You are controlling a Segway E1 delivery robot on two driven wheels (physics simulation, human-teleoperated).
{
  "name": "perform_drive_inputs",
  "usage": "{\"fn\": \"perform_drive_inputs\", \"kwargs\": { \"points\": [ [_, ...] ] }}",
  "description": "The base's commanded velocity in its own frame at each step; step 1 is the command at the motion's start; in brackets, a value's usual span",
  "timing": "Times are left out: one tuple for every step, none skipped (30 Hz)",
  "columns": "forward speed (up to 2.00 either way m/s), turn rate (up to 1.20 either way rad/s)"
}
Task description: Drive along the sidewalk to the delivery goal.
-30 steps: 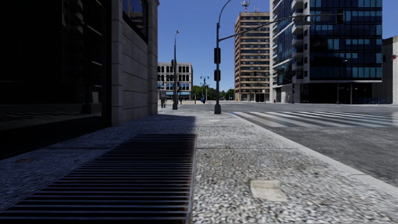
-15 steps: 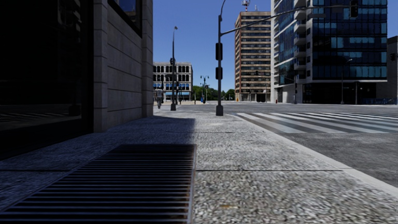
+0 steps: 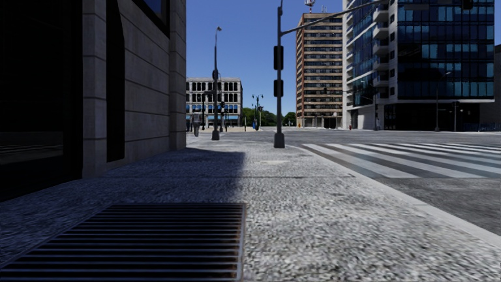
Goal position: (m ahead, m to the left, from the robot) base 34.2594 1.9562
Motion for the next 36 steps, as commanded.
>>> {"fn": "perform_drive_inputs", "kwargs": {
  "points": [
    [2.00,0.00],
    [2.00,0.00],
    [2.00,0.00],
    [2.00,0.00],
    [2.00,0.00],
    [2.00,0.00],
    [2.00,0.00],
    [2.00,0.00],
    [2.00,0.00],
    [2.00,0.00],
    [2.00,0.00],
    [2.00,0.00],
    [2.00,0.00],
    [2.00,0.00],
    [2.00,0.00],
    [2.00,0.00],
    [2.00,0.00],
    [2.00,0.00],
    [2.00,0.00],
    [2.00,0.00],
    [2.00,0.00],
    [2.00,0.00],
    [2.00,0.00],
    [2.00,0.00],
    [2.00,0.00],
    [2.00,0.00],
    [2.00,0.00],
    [2.00,0.00],
    [2.00,0.00],
    [2.00,0.00],
    [2.00,0.00],
    [2.00,0.00],
    [2.00,0.00],
    [2.00,0.00],
    [2.00,0.00],
    [2.00,0.00]
  ]
}}
